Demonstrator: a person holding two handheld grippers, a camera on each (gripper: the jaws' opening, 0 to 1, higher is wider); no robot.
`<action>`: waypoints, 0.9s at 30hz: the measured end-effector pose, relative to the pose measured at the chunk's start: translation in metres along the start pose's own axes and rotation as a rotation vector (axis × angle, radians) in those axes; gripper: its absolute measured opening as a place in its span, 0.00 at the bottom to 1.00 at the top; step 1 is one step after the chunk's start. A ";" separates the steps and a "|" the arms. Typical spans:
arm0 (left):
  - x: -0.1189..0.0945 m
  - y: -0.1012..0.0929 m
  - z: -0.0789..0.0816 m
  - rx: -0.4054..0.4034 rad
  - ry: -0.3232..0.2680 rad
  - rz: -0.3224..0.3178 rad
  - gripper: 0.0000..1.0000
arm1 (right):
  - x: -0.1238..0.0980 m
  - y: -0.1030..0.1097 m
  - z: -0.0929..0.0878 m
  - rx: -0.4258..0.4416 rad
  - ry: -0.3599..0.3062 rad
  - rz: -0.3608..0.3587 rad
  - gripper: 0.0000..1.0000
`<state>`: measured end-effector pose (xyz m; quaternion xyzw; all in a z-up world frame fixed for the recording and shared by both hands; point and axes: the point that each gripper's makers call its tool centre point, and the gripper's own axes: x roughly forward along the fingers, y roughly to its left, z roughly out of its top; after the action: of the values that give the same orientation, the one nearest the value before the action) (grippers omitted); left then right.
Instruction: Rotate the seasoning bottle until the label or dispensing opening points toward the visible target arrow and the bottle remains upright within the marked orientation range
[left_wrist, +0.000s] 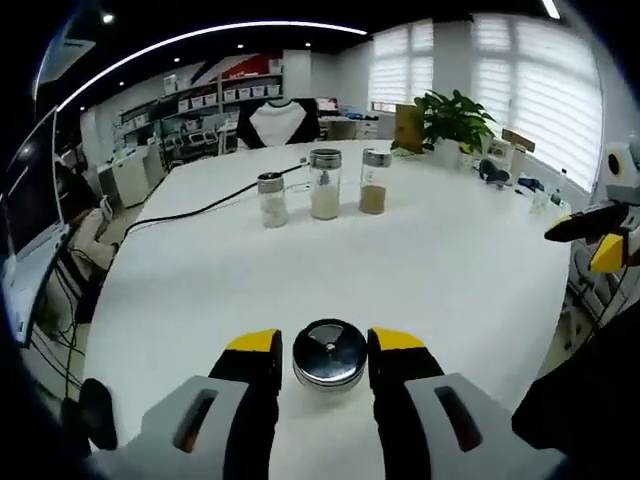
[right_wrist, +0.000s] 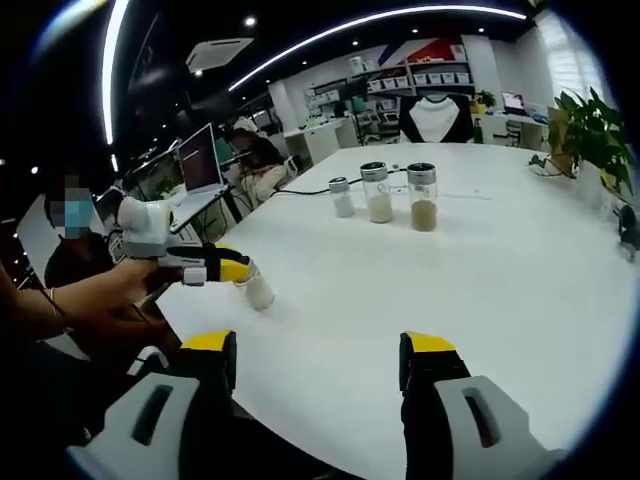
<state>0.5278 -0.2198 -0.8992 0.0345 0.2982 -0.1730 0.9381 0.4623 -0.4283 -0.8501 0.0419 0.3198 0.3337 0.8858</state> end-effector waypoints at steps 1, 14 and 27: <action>0.000 -0.001 0.000 -0.001 -0.001 -0.002 0.32 | -0.001 0.000 0.000 0.003 -0.002 -0.001 0.65; -0.004 -0.009 -0.004 0.157 0.042 -0.176 0.31 | -0.005 -0.004 -0.003 0.007 -0.006 -0.009 0.65; -0.012 -0.008 -0.014 0.313 0.129 -0.297 0.32 | -0.003 -0.003 0.000 0.000 -0.009 -0.005 0.65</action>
<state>0.5082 -0.2217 -0.9035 0.1462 0.3288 -0.3510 0.8645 0.4626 -0.4329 -0.8489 0.0425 0.3160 0.3314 0.8880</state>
